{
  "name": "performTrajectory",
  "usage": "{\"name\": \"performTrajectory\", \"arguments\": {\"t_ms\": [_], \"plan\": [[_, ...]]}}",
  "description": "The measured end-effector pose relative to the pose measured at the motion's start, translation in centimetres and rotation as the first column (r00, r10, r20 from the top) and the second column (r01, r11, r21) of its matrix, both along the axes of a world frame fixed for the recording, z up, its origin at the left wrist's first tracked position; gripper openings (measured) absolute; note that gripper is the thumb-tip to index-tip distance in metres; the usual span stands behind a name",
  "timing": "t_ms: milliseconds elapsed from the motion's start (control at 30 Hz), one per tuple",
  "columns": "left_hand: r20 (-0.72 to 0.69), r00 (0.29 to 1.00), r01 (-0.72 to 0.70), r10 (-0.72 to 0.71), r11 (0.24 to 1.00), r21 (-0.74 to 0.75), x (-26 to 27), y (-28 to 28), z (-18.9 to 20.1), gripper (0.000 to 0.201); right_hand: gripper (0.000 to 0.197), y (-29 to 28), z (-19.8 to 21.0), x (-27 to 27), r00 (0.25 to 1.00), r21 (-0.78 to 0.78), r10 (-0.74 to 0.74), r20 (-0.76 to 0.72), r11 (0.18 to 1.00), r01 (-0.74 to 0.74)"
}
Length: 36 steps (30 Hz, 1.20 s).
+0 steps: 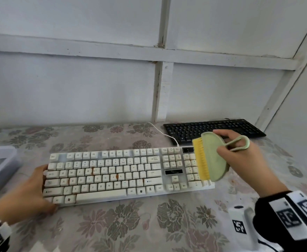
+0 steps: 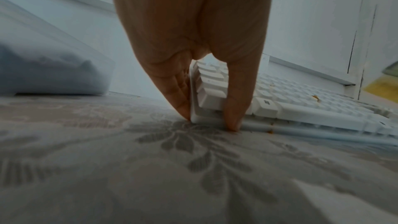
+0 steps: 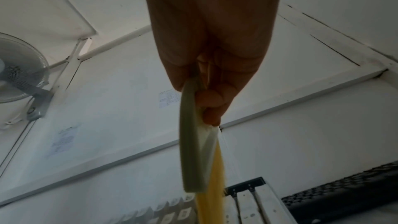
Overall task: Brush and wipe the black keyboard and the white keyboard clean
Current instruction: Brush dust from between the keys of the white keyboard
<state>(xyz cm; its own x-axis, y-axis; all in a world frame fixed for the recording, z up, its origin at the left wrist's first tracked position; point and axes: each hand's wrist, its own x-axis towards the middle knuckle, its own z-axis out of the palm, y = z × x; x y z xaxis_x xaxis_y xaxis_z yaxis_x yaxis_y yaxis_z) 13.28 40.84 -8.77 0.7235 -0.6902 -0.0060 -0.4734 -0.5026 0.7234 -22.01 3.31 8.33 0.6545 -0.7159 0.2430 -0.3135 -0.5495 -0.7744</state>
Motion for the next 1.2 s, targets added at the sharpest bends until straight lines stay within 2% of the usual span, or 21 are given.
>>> {"name": "performTrajectory", "arguments": {"t_ms": [67, 100, 167, 200, 300, 433, 567, 667, 767, 800, 867, 933, 1000, 1100, 1133, 1200], "plan": [[0.077, 0.994, -0.08, 0.08, 0.997, 0.003, -2.4, -0.8, 1.6, 0.097, 0.041, -0.1, -0.2, 1.1, 1.0, -0.016, 0.018, 0.018, 1.0, -0.018], [0.126, 0.981, -0.143, 0.145, 0.989, -0.02, -3.3, -1.1, 2.1, 0.098, 0.042, -0.1, -0.3, 1.5, 1.0, -0.023, 0.028, 0.007, 0.999, -0.028], [0.14, 0.971, -0.189, 0.194, 0.981, -0.054, -4.4, -1.4, 2.9, 0.095, 0.041, 0.1, -1.0, 1.6, 0.998, -0.025, 0.032, -0.047, 0.999, -0.034], [0.142, 0.976, -0.154, 0.162, 0.986, -0.069, -4.3, -1.4, 2.8, 0.095, 0.039, 0.2, -1.4, 1.5, 0.997, -0.02, 0.031, -0.076, 0.999, -0.032], [-0.009, 1.0, 0.0, 0.0, 0.999, -0.048, -2.5, -0.6, 2.4, 0.098, 0.036, 0.6, -2.5, 0.3, 0.992, 0.009, 0.035, -0.125, 0.999, -0.034], [-0.065, 0.997, 0.034, -0.034, 0.999, -0.002, -0.2, 0.1, 0.9, 0.113, 0.034, 1.0, -2.3, -0.8, 0.97, 0.027, 0.085, -0.226, 0.996, -0.081], [0.003, 1.0, 0.012, -0.012, 1.0, -0.011, -0.3, 0.0, 0.5, 0.103, 0.039, 0.3, -0.6, -0.3, 0.993, 0.021, 0.057, -0.107, 0.998, -0.055], [-0.018, 0.999, 0.047, -0.047, 0.998, -0.033, -0.5, -0.1, 0.5, 0.111, 0.041, 0.2, -0.6, 0.7, 0.998, -0.031, 0.044, -0.044, 0.998, -0.046], [0.119, 0.984, -0.127, 0.129, 0.991, -0.03, -2.2, -0.7, 1.3, 0.107, 0.038, 0.8, -1.8, 0.5, 0.994, -0.025, 0.048, -0.103, 0.998, -0.05], [0.125, 0.978, -0.163, 0.165, 0.986, -0.021, -2.5, -0.8, 1.5, 0.106, 0.037, 1.1, -2.3, 0.1, 0.99, -0.01, 0.061, -0.124, 0.998, -0.063], [0.071, 0.99, -0.118, 0.12, 0.993, -0.03, -2.4, -0.9, 1.5, 0.103, 0.038, 1.7, -3.2, -0.8, 0.985, 0.015, 0.084, -0.153, 0.996, -0.082], [-0.016, 0.999, -0.037, 0.037, 0.999, -0.018, -1.3, -0.4, 1.0, 0.11, 0.038, 1.9, -3.1, -1.4, 0.979, 0.006, 0.085, -0.185, 0.996, -0.085], [-0.035, 0.999, -0.002, 0.001, 1.0, -0.031, -1.3, -0.2, 0.9, 0.115, 0.037, 1.6, -2.2, -1.3, 0.983, 0.003, 0.073, -0.169, 0.997, -0.074], [0.074, 0.983, -0.161, 0.166, 0.984, -0.074, -2.2, -0.4, 1.2, 0.111, 0.037, 0.8, -0.9, -0.3, 0.998, 0.005, 0.038, -0.044, 0.999, -0.038], [0.064, 0.981, -0.179, 0.185, 0.98, -0.085, -2.1, -0.4, 1.0, 0.112, 0.038, 0.7, -0.8, 0.1, 1.0, -0.01, 0.025, -0.018, 1.0, -0.026], [0.02, 0.994, -0.109, 0.111, 0.993, -0.054, -1.6, -0.3, 0.5, 0.111, 0.039, 0.8, -1.2, 0.7, 1.0, -0.016, 0.017, -0.019, 1.0, -0.017]]}}
